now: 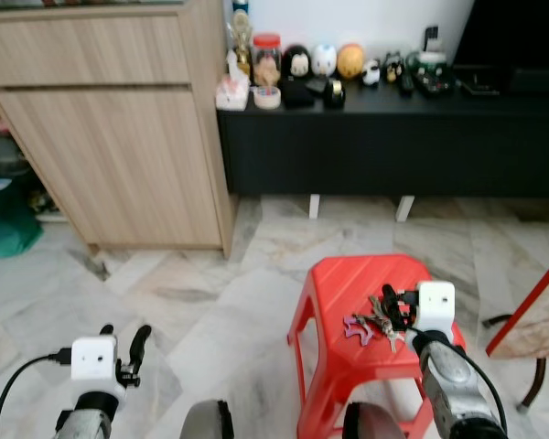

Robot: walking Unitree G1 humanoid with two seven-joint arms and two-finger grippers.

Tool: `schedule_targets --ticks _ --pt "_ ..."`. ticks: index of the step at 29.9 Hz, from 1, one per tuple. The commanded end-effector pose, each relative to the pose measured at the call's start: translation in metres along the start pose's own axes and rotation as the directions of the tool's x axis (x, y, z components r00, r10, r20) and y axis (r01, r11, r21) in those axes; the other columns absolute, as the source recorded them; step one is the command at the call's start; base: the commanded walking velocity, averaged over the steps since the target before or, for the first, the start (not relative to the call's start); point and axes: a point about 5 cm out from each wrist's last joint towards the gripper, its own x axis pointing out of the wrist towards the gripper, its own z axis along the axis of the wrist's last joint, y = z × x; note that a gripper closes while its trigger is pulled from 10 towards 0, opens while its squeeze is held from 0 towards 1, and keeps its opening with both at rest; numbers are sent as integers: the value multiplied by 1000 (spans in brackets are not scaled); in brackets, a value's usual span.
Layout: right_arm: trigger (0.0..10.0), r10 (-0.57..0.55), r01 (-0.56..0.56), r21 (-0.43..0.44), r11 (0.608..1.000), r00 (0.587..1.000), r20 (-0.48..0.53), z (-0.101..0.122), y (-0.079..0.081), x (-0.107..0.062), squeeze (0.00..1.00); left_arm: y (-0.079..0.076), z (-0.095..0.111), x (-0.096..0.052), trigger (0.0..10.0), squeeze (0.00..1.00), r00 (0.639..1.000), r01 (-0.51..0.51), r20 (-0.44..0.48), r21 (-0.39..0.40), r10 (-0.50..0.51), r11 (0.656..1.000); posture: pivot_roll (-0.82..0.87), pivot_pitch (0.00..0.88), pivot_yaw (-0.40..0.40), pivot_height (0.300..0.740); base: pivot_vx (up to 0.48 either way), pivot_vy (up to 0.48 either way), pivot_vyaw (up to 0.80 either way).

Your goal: Hang keys on a hook

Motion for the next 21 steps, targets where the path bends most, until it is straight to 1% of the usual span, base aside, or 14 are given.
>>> schedule_targets --ticks 1,2,5,7,9,12,16,18,20,21 --pt "10000 21 -21 -24 999 1000 6 9 -1 6 0 -2 2 -1 10000 0 1000 7 8 1 -7 1000 108 0 -17 580 0 0 0" --pt "10000 23 -23 -26 999 1000 20 15 -2 9 0 -3 1 -2 10000 0 1000 5 5 -1 -5 1000 111 0 -21 580 0 0 0" --pt "10000 9 -8 -17 1000 999 31 17 -3 9 0 -2 0 -4 10000 0 1000 0 1 -3 0 1000 114 0 -25 580 0 0 0" --pt "10000 3 -3 -7 1000 1000 23 14 -3 8 0 -2 0 -4 10000 0 1000 -1 1 0 1 1000 115 0 -25 580 0 0 0" --pt "10000 13 -13 -8 1000 1000 11 7 2 5 0 -3 1 -4 10000 0 1000 4 3 10 -4 1000 112 0 -20 580 0 0 0" --pt "10000 18 -18 0 1000 1000 6 3 4 4 0 -4 1 -3 10000 0 1000 11 4 22 -11 1000 108 0 -16 580 0 -278 0" --pt "10000 18 -18 10 1000 1000 6 2 6 3 0 -3 2 -2 10000 0 1000 11 5 29 -11 1000 104 0 -12 580 0 -410 0" --pt "10000 18 -18 9 1000 1000 6 2 6 3 0 -3 2 -2 10000 0 1000 11 5 28 -11 1000 102 0 -11 580 0 -427 0" --pt "10000 18 -18 7 1000 1000 6 2 5 3 0 -3 2 -1 10000 0 1000 10 6 25 -11 1000 102 0 -12 580 244 -364 0" --pt "10000 15 -15 6 1000 1000 7 3 3 4 0 -3 2 0 10000 0 1000 8 5 20 -8 1000 102 0 -12 580 0 0 0"
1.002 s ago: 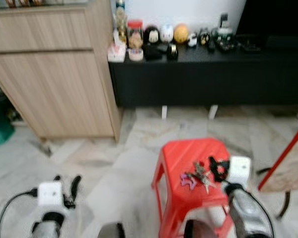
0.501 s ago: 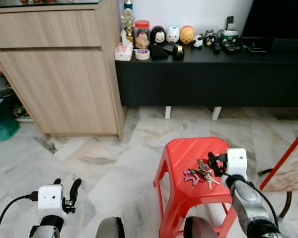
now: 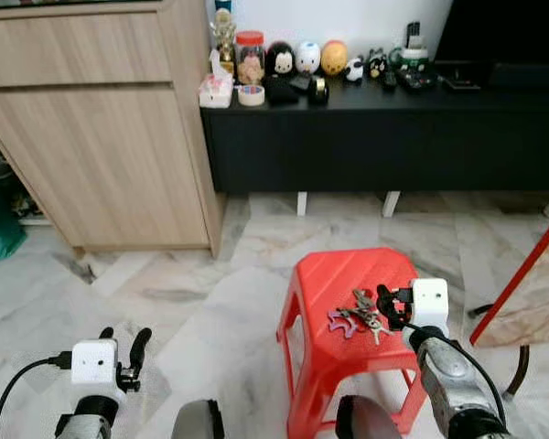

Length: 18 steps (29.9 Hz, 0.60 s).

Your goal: Hang keys on a hook

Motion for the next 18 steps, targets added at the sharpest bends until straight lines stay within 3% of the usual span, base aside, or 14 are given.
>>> schedule_targets --ticks 1,13,18 --pt "10000 -11 11 -1 1000 1000 2 2 -6 1 0 -2 1 2 10000 0 1000 5 1 7 -5 1000 102 0 -12 580 0 0 0" --pt "10000 15 -15 -1 1000 1000 5 5 0 3 0 -2 1 2 10000 0 1000 -10 1 -2 10 1000 106 0 -20 580 0 0 0" --pt "10000 25 -25 -2 1000 1000 7 5 1 3 0 -1 1 2 10000 0 1000 -14 0 -3 14 1000 105 0 -24 580 280 0 0"
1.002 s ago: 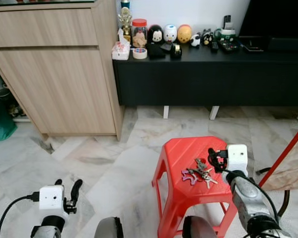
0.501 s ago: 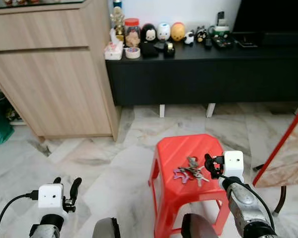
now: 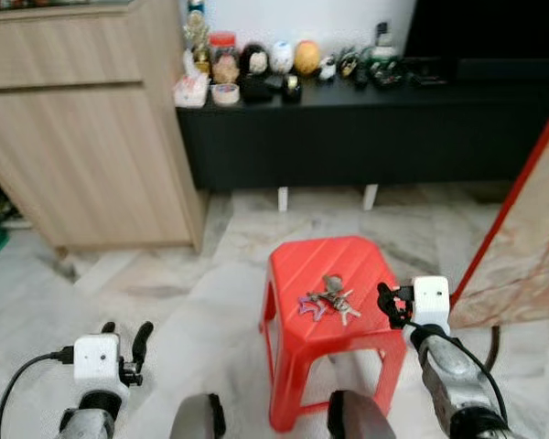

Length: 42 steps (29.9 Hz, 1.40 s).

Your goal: Hang keys on a hook

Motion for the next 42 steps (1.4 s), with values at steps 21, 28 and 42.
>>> schedule_targets --ticks 21,28,42 --pt "10000 19 -19 0 1000 1000 21 8 2 4 0 2 1 1 10000 0 1000 -10 1 9 10 1000 107 0 -26 580 337 0 0" --pt "10000 27 -27 -8 1000 999 20 9 2 5 0 2 1 1 10000 0 1000 -16 4 7 16 1000 107 0 -28 580 237 0 0" --pt "10000 447 -487 -387 783 873 -195 13 41 12 0 -5 -3 -3 10000 0 1000 4 -13 -6 -4 1000 101 0 -33 580 0 0 0"
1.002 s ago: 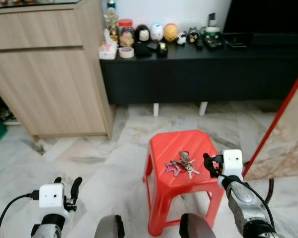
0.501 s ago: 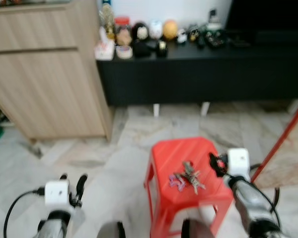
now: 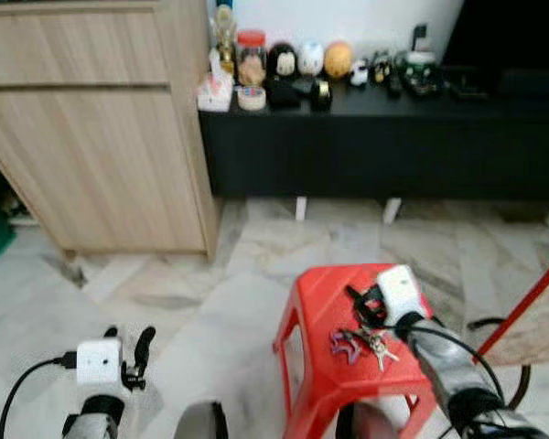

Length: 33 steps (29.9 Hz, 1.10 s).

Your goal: Hang keys on a hook

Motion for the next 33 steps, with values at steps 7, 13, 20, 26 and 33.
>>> schedule_targets --ticks 7,13,20,26,33 --pt "10000 140 -155 -130 979 984 -114 -2 14 7 1000 -1 0 -4 10000 0 1000 4 -6 9 -4 1000 126 0 -50 580 0 0 0" --pt "10000 135 -170 -156 973 967 -215 -15 21 7 1000 3 -2 -13 10000 0 1000 -3 -17 15 4 1000 152 0 -56 580 0 0 0" --pt "10000 96 -114 -59 992 963 -252 -25 23 5 0 7 -3 -26 10000 0 999 1 -37 30 0 1000 184 0 -42 580 0 0 0" --pt "10000 13 -17 -14 1000 964 -266 -24 15 6 0 16 -2 -34 10000 0 999 8 -50 57 -5 998 194 0 -13 580 0 0 0" --pt "10000 67 -45 90 995 966 -249 -23 21 7 0 19 4 -36 10000 0 998 34 -53 79 -30 996 211 0 8 580 0 0 0"
